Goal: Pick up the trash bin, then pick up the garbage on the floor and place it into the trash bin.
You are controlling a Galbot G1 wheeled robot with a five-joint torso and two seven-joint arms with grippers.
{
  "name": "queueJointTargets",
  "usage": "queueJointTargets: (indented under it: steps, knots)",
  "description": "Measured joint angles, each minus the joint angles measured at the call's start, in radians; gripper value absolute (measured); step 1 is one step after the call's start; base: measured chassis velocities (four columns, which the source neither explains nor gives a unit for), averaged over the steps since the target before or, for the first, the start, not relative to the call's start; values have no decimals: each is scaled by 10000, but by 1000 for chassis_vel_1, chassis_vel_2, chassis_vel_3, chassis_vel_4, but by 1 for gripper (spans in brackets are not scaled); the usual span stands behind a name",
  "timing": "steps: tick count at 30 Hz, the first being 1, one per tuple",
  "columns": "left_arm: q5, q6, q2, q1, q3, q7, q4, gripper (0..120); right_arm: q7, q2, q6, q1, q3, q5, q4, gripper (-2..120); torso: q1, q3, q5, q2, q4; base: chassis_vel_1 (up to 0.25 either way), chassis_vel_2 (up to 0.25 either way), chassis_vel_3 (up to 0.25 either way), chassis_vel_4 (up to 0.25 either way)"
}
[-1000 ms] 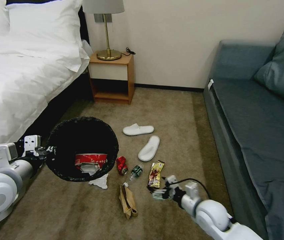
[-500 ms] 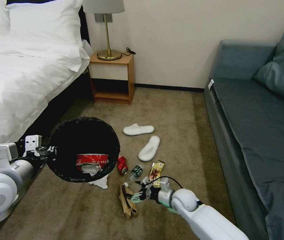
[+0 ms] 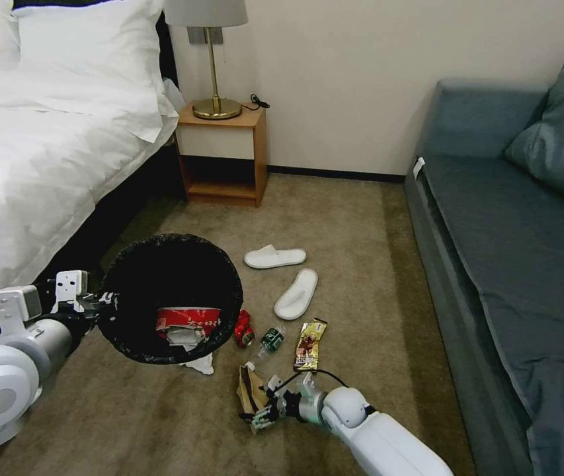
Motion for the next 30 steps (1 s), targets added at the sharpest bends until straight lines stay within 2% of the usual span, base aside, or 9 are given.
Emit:
queueJointTargets:
  steps: [9, 19, 28, 30]
  knots:
    - [61, 0, -62, -21, 42, 26, 44, 2, 195, 201, 15, -80, 222, -138, -443, 97, 0, -1, -2, 2, -3, 0, 0, 0, 0]
    - [262, 0, -99, -66, 126, 168, 199, 2, 536, 319, 45, -106, 428, -99, -592, 64, -1, -2, -2, 3, -2, 0, 0, 0, 0]
    - [327, 0, -103, -98, 126, 200, 284, 2, 583, 344, 46, -101, 510, -108, -670, 44, 0, -2, -3, 3, -3, 0, 0, 0, 0]
    - [346, 0, -98, -103, 126, 260, 284, 2, 601, 346, 42, -121, 541, -118, -665, 34, -1, 0, 0, 3, 0, 0, 0, 0, 0]
